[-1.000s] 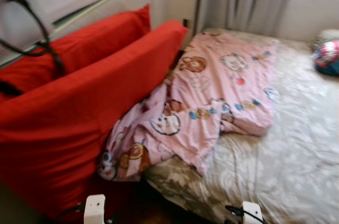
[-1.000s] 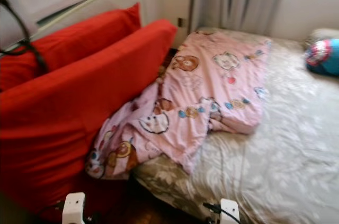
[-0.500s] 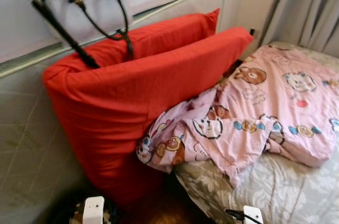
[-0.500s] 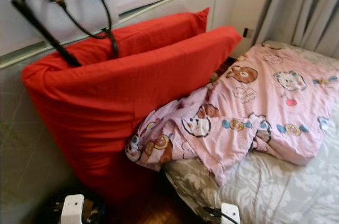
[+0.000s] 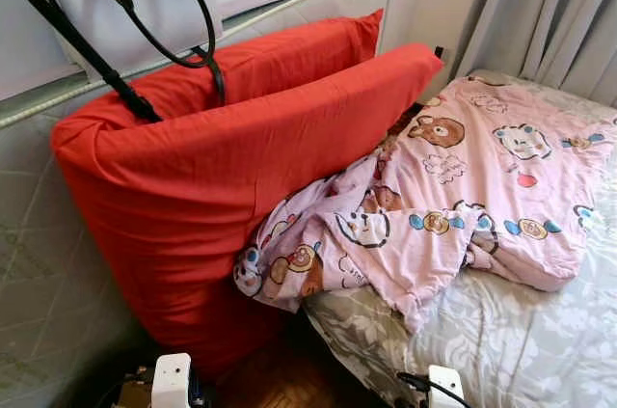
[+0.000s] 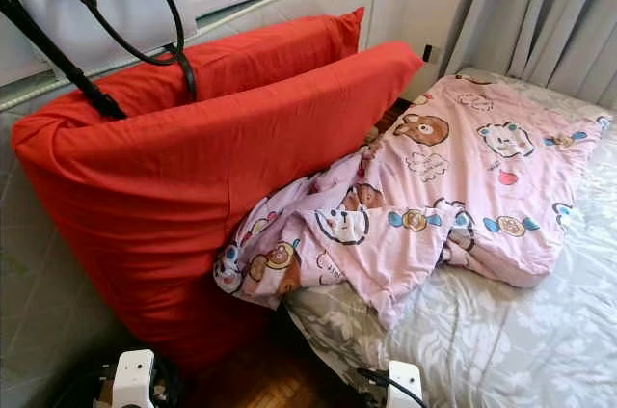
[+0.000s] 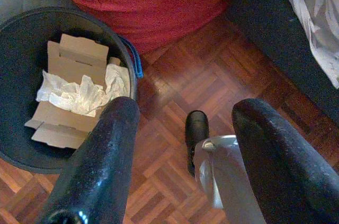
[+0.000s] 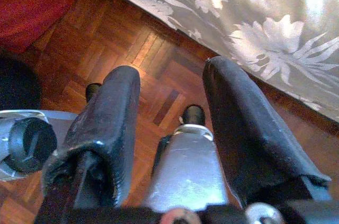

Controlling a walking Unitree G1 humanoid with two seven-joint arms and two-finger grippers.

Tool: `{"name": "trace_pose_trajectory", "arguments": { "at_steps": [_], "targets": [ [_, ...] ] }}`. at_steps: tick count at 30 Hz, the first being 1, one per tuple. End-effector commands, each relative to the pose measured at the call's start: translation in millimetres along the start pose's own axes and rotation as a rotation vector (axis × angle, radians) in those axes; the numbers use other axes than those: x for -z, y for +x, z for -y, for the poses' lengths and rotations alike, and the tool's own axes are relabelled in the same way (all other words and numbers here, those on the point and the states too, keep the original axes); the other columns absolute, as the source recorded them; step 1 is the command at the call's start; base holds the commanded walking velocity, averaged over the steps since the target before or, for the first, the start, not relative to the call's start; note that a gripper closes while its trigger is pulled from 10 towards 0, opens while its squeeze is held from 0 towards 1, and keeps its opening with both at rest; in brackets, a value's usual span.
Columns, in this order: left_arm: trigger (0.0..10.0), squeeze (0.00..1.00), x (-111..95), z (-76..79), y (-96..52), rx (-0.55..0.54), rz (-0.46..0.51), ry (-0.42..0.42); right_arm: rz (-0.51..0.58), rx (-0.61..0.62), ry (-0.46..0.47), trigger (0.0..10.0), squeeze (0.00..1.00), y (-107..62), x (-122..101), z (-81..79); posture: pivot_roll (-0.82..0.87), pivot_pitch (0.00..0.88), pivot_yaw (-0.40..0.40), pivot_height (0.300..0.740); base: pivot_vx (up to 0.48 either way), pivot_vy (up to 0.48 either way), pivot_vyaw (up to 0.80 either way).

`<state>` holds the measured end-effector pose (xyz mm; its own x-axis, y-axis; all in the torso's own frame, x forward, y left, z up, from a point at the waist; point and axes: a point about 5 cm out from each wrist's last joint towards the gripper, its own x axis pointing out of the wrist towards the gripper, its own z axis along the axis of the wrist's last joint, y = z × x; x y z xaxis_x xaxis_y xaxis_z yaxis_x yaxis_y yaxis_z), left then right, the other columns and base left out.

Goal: Clean up the room

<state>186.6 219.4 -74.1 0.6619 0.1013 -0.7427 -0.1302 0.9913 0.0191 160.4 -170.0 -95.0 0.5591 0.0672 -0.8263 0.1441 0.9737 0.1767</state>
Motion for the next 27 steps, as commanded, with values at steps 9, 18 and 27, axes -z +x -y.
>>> {"name": "trace_pose_trajectory", "arguments": {
  "at_steps": [9,18,27],
  "targets": [
    [10.0,0.00,1,2.5,-0.1,0.007,0.001,-0.029,0.024,0.004,-0.021,10.0,0.00,0.6,-8,3.2,0.08,0.000,-0.031,0.740,0.286,0.000,0.00],
    [10.0,0.00,3,5.4,-0.1,0.005,0.001,-0.055,0.016,-0.002,-0.053,10.0,0.00,0.5,-7,2.5,0.07,0.000,-0.043,0.740,0.287,0.000,0.00],
    [10.0,0.00,-1,5.1,0.2,0.006,0.024,-0.066,0.044,-0.015,-0.054,10.0,0.00,1.3,-13,0.7,0.07,0.000,-0.043,0.740,0.194,0.000,0.00]
  ]
}}
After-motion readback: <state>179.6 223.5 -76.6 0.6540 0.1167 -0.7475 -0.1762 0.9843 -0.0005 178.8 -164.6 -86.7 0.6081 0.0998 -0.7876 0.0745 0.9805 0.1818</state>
